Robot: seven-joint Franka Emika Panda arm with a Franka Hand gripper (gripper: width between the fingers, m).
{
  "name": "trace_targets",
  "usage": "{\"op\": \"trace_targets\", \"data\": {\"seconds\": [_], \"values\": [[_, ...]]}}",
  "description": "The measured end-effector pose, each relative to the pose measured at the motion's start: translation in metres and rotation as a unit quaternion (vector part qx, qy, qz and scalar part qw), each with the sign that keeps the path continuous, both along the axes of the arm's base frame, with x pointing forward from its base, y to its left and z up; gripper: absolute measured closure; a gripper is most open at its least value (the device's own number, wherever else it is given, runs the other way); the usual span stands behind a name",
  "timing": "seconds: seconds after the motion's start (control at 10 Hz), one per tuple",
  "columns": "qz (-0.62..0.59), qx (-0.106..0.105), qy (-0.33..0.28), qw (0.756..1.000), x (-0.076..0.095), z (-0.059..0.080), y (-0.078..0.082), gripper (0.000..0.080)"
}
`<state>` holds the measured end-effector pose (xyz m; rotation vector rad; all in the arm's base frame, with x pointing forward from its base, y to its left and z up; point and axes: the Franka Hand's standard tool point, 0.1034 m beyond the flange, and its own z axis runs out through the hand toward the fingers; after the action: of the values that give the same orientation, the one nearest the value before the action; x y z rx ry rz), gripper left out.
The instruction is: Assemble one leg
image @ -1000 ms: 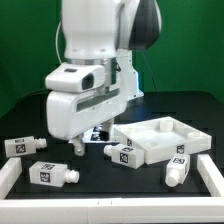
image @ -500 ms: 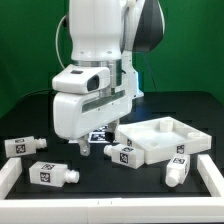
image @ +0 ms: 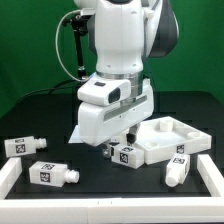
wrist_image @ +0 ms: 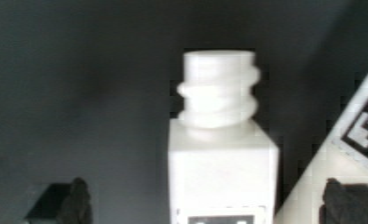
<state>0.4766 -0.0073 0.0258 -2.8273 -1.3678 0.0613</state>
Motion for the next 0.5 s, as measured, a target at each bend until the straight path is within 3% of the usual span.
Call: {"op": "trace_targets", "data": {"seconds": [0.5], "values": [[0.001, 0.001, -0.005, 1.0, 0.005, -0.01, -0.014, 0.015]]}}
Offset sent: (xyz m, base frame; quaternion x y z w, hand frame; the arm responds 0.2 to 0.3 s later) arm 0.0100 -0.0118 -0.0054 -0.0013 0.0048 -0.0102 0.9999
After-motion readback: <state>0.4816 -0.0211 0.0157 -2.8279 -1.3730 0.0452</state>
